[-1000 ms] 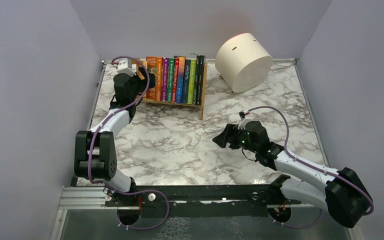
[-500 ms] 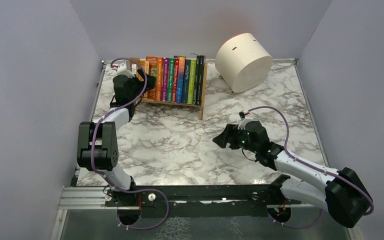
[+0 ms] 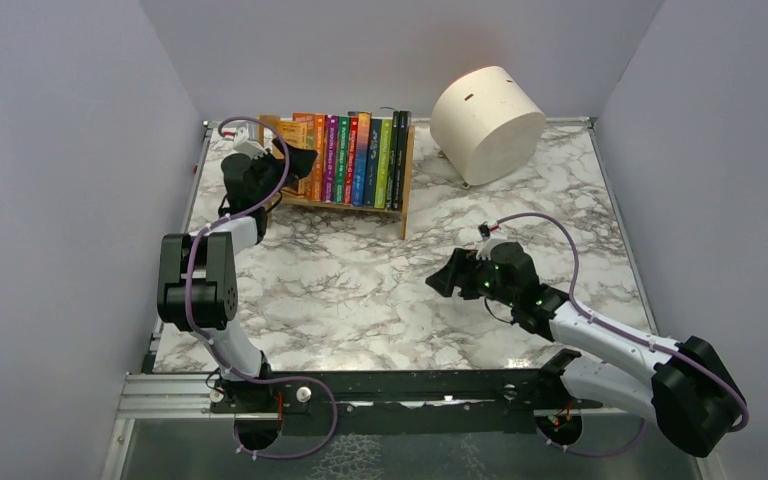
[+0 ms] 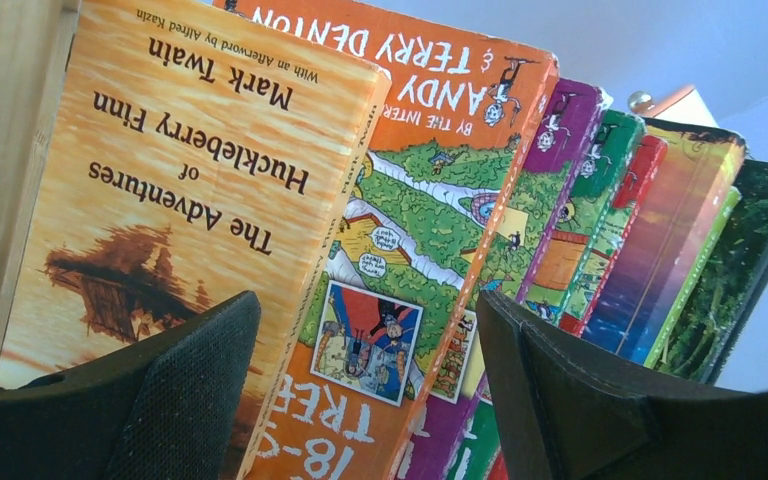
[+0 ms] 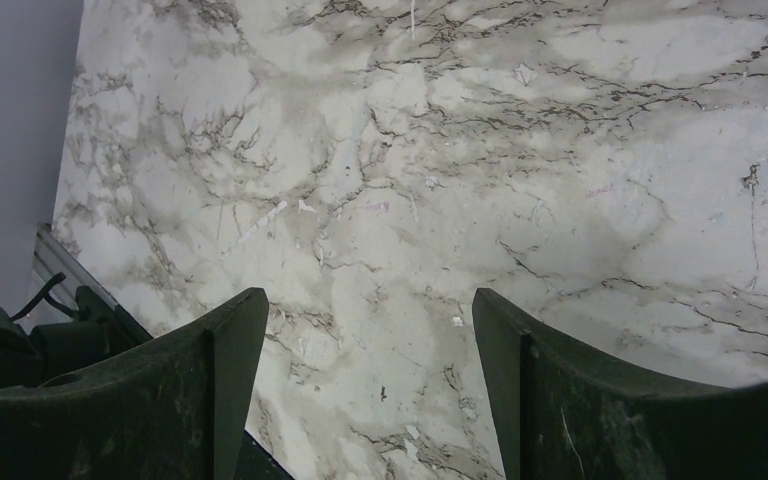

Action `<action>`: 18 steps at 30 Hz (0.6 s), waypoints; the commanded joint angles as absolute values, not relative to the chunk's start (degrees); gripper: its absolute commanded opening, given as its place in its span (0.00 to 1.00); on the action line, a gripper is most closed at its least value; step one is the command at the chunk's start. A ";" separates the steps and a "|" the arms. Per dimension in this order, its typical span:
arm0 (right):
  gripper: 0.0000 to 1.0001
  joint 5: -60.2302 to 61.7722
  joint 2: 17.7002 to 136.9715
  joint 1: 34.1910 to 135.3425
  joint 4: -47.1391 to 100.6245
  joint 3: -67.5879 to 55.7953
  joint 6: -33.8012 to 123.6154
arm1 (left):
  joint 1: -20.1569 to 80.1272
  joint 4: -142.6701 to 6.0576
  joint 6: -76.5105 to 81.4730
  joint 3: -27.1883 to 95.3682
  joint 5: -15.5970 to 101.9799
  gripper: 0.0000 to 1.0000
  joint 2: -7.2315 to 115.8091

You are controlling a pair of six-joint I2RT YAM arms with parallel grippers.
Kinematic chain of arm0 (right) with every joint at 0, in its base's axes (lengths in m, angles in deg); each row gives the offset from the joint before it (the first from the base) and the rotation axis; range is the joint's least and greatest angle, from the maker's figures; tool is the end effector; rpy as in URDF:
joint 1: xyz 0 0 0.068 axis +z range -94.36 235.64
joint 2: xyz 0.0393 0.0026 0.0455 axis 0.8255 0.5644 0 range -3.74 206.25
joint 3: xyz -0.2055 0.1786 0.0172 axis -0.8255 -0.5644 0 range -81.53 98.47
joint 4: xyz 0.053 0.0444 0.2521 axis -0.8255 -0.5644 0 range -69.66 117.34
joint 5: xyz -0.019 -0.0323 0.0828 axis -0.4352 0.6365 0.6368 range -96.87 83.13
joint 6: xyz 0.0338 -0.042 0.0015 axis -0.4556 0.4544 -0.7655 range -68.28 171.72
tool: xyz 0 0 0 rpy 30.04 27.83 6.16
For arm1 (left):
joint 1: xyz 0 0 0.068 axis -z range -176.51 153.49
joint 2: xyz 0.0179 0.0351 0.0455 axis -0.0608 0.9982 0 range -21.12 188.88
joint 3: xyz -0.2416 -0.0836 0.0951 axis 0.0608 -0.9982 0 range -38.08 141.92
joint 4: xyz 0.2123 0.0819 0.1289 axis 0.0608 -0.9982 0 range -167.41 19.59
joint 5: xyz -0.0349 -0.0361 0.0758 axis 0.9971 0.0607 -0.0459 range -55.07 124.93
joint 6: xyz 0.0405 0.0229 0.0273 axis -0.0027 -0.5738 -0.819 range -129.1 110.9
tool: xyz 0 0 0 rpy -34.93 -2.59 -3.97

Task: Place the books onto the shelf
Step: Adjust the book on the shelf, then reset both arms

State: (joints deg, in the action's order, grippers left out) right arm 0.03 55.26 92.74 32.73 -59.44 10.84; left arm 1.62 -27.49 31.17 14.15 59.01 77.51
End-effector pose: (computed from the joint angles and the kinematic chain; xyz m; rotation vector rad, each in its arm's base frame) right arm 0.1643 0.1295 0.1833 -0.0017 2.2618 0.9022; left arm 0.3787 -0.0021 0.2319 -0.2863 1.6715 -0.8496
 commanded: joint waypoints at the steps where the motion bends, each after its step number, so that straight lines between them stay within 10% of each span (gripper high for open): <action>1: 0.74 -1.06 53.85 92.64 31.96 -59.89 10.42 | 0.94 -22.46 34.70 11.06 61.82 0.73 76.78; 14: 0.74 -2.19 55.07 92.56 31.38 -58.23 11.04 | 1.16 -30.92 30.64 7.03 54.85 0.75 52.27; 18: 0.75 -4.47 56.62 92.64 30.60 -55.19 13.01 | 2.48 -36.24 33.15 4.38 52.49 0.99 44.45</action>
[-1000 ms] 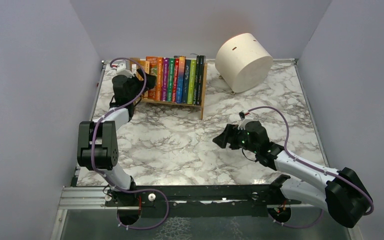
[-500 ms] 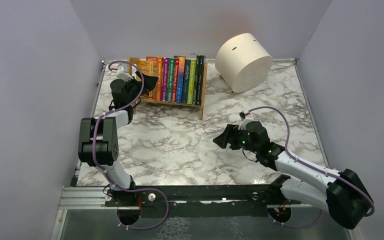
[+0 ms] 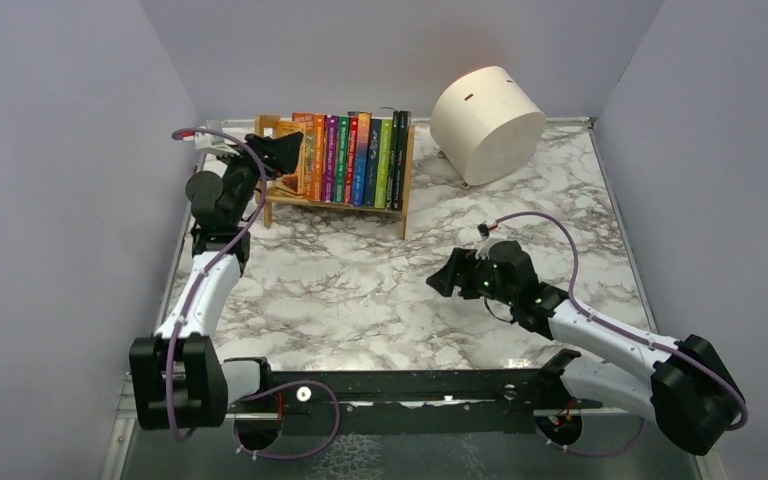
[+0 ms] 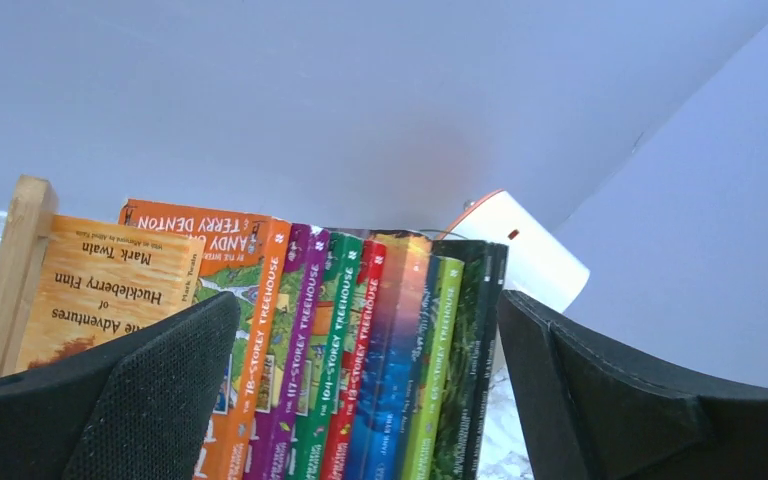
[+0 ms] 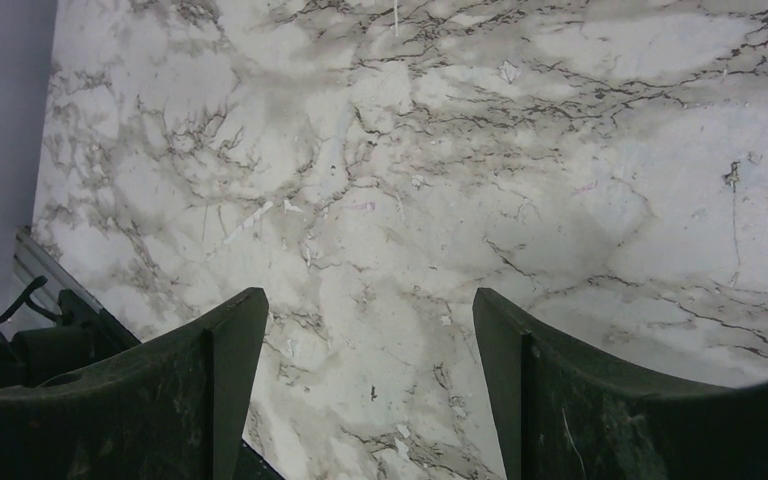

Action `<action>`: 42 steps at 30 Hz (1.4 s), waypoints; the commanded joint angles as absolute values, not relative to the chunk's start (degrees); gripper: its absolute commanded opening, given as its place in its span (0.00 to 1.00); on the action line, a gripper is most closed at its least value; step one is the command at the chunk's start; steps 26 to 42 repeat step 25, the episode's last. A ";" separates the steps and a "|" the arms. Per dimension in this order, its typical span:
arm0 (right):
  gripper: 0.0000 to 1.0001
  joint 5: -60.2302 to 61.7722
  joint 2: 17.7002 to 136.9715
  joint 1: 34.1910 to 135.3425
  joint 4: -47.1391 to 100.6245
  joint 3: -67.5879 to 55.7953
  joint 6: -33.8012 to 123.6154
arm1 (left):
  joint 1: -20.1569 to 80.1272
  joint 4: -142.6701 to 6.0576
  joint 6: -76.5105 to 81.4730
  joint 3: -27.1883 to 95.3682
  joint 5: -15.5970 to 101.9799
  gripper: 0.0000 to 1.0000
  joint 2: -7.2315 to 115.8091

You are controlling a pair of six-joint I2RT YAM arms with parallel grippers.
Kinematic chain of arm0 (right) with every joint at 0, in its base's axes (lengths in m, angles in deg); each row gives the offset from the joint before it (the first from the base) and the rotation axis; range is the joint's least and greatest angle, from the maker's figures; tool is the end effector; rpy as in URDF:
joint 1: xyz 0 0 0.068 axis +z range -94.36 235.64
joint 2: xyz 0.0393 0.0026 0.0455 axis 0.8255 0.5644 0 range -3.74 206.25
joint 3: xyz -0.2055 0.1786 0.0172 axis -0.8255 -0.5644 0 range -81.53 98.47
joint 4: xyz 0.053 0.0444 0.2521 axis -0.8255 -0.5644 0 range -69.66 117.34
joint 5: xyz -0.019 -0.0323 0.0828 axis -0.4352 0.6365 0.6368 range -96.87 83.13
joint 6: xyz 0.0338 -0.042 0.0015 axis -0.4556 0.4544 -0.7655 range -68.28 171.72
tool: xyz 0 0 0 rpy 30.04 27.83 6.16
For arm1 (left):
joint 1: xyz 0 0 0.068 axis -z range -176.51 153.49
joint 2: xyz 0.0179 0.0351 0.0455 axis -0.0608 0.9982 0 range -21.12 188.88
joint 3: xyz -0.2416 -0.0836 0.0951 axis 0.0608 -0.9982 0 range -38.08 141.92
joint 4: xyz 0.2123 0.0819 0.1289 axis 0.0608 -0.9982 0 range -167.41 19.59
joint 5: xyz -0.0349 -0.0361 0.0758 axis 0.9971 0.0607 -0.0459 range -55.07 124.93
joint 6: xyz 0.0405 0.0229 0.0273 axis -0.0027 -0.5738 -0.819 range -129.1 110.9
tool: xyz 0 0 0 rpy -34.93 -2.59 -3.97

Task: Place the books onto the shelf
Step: Reset both arms

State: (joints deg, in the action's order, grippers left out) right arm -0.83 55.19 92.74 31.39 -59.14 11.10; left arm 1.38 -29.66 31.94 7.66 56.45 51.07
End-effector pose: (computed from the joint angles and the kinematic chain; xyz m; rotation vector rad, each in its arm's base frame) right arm 0.1641 0.1287 0.1830 0.0040 2.2740 0.8760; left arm 0.2895 -0.0023 0.3358 -0.1888 1.3730 -0.8187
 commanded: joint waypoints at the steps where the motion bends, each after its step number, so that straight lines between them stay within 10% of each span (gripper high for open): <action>1: 0.75 -5.42 57.21 92.61 29.72 -53.65 13.68 | 2.96 -37.63 34.27 3.44 52.35 0.99 42.91; 9: 0.86 -24.33 55.46 92.64 22.63 -50.71 4.88 | 8.72 -47.71 31.26 -0.90 50.75 0.99 28.93; 42: 0.88 -16.07 48.72 92.64 32.93 -60.77 2.45 | 10.49 -55.90 24.83 -4.29 43.14 0.99 15.55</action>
